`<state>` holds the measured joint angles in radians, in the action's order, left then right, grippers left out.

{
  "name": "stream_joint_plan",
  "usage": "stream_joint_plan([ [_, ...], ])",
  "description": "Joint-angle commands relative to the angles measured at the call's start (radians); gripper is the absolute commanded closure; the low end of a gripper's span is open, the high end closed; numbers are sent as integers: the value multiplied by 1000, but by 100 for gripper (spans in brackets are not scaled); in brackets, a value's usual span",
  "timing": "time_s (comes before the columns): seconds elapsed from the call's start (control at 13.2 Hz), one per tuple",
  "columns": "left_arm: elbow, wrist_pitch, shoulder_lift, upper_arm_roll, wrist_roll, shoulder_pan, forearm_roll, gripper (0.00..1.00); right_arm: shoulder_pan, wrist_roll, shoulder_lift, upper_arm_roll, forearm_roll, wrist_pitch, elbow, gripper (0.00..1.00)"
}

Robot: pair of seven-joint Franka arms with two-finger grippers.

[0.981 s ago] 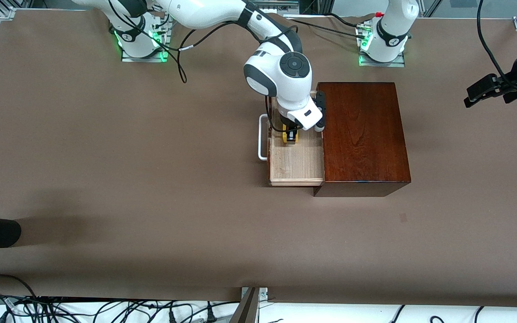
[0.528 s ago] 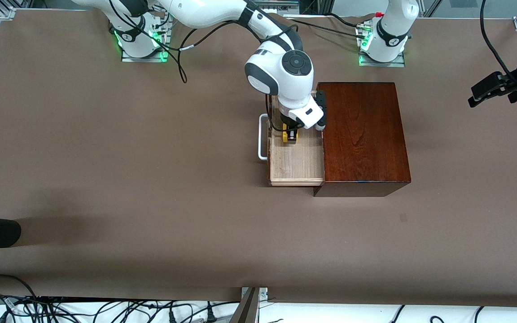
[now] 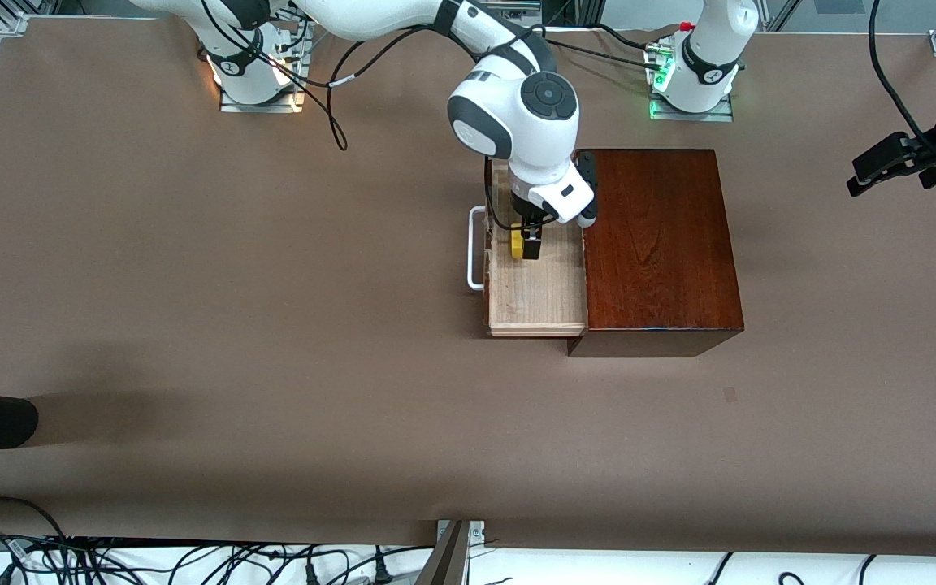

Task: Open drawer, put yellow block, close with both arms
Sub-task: 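Lower the cube into the drawer and open the right gripper, then raise the right gripper away while the left gripper reaches the drawer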

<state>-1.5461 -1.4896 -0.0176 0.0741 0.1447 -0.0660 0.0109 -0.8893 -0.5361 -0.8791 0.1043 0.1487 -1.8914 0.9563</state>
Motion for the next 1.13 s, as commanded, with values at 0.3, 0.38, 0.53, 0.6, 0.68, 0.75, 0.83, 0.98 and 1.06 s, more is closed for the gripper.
stream_joint_plan([
  [0.3, 31, 9, 15, -4, -22, 8, 4, 0, 53, -34, 123, -12, 11, 201, -45, 0],
  [0.38, 31, 9, 16, -4, -22, 8, 4, 0, 82, -57, 144, -9, 8, 219, -44, 0],
  [0.53, 31, 9, 18, -2, -23, 9, 4, 0, 124, -58, 187, -9, 3, 251, -40, 0],
  [0.6, 31, 9, 18, -2, -23, 9, 4, 0, 135, -47, 205, -11, 5, 270, -37, 0],
  [0.68, 31, 9, 18, -2, -22, 8, 4, 0, 151, -44, 216, -17, 3, 284, -33, 0],
  [0.75, 31, 9, 19, -2, -22, 8, 4, 0, 168, -41, 218, -18, 3, 287, -31, 0],
  [0.83, 31, 9, 24, -2, -22, 2, 4, 0, 188, -32, 222, -23, 2, 288, -31, 0],
  [0.98, 31, 8, 34, -8, -20, -6, 4, 0, 220, -10, 227, -32, 2, 290, -15, 0],
  [1.06, 31, 9, 36, -10, -20, -9, 3, 0, 228, -5, 235, -44, 0, 294, -1, 0],
])
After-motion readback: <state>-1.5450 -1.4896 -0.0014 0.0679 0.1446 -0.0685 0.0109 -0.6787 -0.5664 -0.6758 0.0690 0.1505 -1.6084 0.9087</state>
